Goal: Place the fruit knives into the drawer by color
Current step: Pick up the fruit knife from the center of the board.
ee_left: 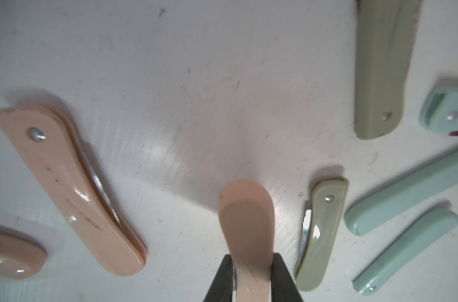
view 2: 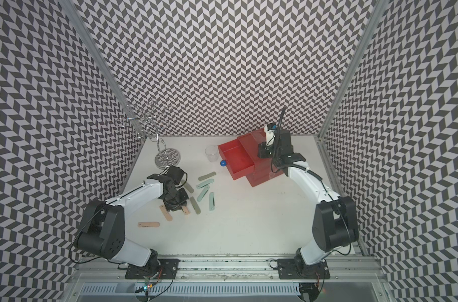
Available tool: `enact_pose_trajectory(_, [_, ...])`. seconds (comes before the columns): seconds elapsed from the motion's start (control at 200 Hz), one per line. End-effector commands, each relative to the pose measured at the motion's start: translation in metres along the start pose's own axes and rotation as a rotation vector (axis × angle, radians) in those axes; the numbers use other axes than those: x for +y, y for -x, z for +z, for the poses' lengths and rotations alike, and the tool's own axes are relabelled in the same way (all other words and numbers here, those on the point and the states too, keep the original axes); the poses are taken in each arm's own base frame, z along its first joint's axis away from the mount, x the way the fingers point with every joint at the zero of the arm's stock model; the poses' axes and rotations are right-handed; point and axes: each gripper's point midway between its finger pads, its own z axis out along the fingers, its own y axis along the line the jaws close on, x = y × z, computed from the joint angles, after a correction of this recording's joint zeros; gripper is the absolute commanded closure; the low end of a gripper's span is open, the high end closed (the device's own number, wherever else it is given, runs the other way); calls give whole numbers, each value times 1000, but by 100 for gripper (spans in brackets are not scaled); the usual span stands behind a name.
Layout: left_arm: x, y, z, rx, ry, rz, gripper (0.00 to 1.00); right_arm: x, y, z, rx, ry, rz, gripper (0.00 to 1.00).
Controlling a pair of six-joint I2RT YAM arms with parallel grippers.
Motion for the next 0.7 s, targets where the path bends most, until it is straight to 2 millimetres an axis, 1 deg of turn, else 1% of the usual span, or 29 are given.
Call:
enact_pose_trajectory(0.0, [-13, 5, -19, -19, -48, 22, 77, -24, -84, 9, 271, -67, 76, 100])
enact_pose_trajectory(0.14, [-27, 8, -30, -17, -96, 27, 77, -24, -84, 10, 272, -68, 75, 100])
enact_pose_trajectory(0.22, [-41, 10, -40, -29, -141, 24, 77, -24, -84, 10, 272, -66, 77, 100])
enact_pose_trajectory(0.315, [-65, 12, -56, -44, -213, 34, 77, -24, -86, 11, 276, -66, 79, 100])
enact_pose_trajectory(0.456, [-106, 13, -81, -64, -311, 70, 77, -25, -87, 12, 281, -66, 80, 100])
enact_pose_trajectory(0.586, [-141, 18, -111, -110, -427, 82, 77, -25, -89, 12, 286, -71, 80, 100])
enact_pose_trajectory(0.696, [-168, 16, -132, -122, -529, 94, 77, -26, -89, 12, 286, -72, 83, 100])
